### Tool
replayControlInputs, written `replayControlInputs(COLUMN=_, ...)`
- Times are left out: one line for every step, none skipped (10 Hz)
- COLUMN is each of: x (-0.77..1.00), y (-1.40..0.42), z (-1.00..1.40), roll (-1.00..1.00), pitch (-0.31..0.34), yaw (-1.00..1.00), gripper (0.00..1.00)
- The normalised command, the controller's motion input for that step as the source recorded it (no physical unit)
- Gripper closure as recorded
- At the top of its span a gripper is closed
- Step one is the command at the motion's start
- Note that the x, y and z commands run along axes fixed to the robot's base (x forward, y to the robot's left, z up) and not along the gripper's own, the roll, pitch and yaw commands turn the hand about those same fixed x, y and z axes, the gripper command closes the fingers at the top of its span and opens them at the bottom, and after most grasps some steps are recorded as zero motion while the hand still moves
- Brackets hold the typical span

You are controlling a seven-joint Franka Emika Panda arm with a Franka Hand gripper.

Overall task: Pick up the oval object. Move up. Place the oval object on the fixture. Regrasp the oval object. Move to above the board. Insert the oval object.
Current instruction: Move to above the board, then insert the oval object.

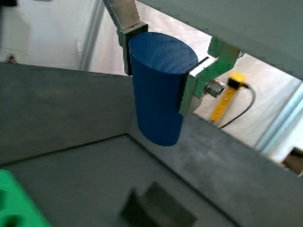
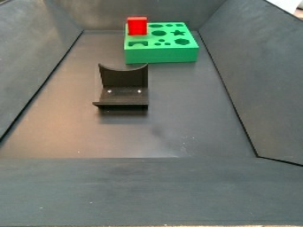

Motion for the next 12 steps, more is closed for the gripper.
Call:
replayControlInputs(x=-1.00, y=-0.86, z=0.32, roll=-1.00, pitch=-0.015, yaw=0.01, gripper=1.00)
replayControlInputs(x=-1.00, y=-0.79, z=0.31, roll=-1.00, pitch=-0.032, yaw=0.01, gripper=1.00)
replayControlInputs(x=-0.75, y=-0.51, z=0.22, roll=-1.00, pitch=-0.054, yaw=0.01, gripper=1.00)
replayControlInputs(x=-0.50, y=-0.25, z=0.12, roll=-1.00, pitch=-0.073, yaw=0.01, gripper=1.00)
replayControlInputs(x=-0.33, y=-0.11, z=0.06, roll=-1.00, pitch=-0.087, yaw=0.01, gripper=1.00)
replayControlInputs(x=-0.23, y=-0.05, z=0.04, roll=-1.00, pitch=-0.102, yaw=0.00, gripper=1.00)
replayControlInputs(x=-0.17, y=-0.01, z=0.03, roll=-1.00, pitch=-0.126, yaw=0.00, gripper=1.00)
replayControlInputs(x=-0.13, y=0.02, z=0.01, roll=-0.74, pitch=-0.122, yaw=0.00, gripper=1.00)
replayControlInputs(x=-0.11, y=0.04, z=0.01, roll=-0.52, pitch=-0.118, yaw=0.00, gripper=1.00)
replayControlInputs(x=-0.10, y=0.03, z=0.00, roll=-0.35, pitch=-0.109, yaw=0.00, gripper=1.00)
replayControlInputs(x=-0.08, y=0.03, z=0.00, roll=-0.24, pitch=-0.090, yaw=0.00, gripper=1.00)
replayControlInputs(x=0.00, y=-0.09, z=-0.08, roll=-0.04, pitch=0.000, yaw=0.00, gripper=1.00)
